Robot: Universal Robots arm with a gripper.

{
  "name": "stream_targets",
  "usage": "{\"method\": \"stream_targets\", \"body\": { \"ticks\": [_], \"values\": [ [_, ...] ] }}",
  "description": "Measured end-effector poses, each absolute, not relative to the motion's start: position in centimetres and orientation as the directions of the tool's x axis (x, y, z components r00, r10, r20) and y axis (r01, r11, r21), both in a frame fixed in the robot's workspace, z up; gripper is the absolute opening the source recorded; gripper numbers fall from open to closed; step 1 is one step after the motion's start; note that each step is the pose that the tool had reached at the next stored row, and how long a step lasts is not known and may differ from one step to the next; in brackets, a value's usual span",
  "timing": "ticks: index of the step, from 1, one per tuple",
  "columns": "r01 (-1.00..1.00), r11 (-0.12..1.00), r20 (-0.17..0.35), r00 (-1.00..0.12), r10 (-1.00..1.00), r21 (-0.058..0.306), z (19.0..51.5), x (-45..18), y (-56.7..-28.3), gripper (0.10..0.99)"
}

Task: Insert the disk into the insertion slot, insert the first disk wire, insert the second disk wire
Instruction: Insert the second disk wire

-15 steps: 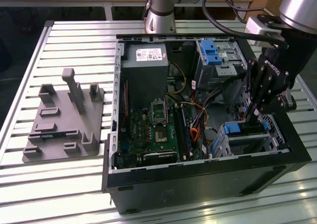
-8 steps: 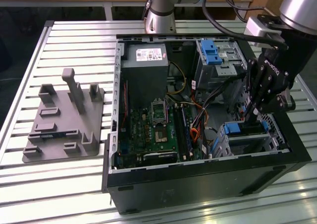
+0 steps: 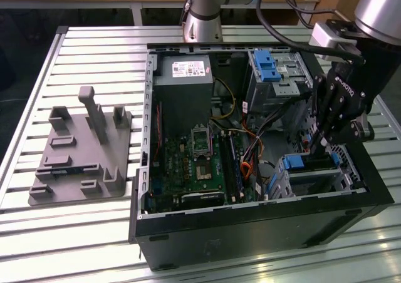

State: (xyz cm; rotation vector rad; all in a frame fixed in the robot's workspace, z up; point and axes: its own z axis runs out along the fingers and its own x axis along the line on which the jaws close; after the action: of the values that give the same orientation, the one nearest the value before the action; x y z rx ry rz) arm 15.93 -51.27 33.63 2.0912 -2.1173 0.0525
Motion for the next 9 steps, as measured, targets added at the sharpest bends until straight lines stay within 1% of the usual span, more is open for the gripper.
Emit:
{"method": "stream_targets", "body": {
  "ticks": [9],
  "values": [
    [-0.996,0.019,0.142,-0.006,-0.990,0.091,33.63,15.97,-51.42,0.145]
  ]
}}
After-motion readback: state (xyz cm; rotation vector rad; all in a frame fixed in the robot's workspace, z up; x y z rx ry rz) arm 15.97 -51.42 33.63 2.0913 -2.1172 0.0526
